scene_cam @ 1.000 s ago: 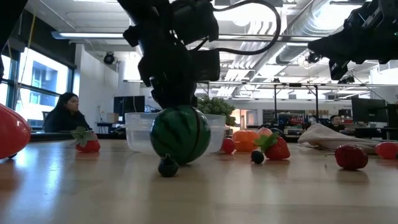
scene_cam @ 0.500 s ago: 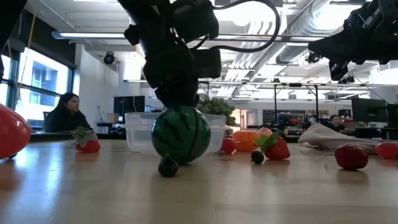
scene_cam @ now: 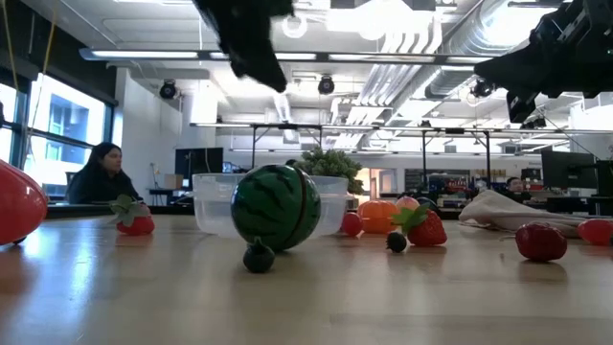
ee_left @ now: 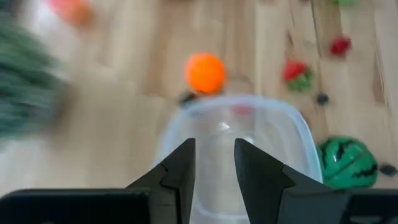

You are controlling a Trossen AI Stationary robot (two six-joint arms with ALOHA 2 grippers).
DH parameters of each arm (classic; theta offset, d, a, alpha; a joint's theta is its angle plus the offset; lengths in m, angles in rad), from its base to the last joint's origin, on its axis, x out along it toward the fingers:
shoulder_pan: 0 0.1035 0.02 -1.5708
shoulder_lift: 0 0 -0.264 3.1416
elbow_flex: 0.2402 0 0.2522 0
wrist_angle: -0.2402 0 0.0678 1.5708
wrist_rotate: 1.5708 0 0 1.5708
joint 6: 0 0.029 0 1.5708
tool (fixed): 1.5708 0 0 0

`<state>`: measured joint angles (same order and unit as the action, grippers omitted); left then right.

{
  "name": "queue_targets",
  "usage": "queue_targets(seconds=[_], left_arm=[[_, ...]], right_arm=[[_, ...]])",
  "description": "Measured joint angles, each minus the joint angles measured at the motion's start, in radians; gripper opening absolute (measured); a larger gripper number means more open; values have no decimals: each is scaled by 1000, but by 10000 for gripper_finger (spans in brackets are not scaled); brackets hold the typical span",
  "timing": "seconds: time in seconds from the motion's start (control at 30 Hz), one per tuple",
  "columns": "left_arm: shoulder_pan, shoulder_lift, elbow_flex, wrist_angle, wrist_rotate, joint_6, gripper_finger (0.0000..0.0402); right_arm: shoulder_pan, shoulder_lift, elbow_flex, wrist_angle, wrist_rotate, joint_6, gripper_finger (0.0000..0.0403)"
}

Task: Pick and placing Produce into tupperware
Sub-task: Put the bottom pink peach into the transparent bin

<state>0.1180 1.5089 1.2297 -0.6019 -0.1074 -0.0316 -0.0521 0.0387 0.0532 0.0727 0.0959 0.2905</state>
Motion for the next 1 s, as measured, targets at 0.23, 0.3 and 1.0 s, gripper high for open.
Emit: queue_targets(seconds=[0.23,0.3,1.0], left_arm=[[64,-291,0,-86,-68,1,101],[79,-360,-1,-112,-77,-3,101],[86,-923,-621,149,-49,-184,101]], right_arm=[[0,0,0,19,-43,0,0],[0,0,0,23,-60,4,0],[0,0,0,74,-64,35,0]])
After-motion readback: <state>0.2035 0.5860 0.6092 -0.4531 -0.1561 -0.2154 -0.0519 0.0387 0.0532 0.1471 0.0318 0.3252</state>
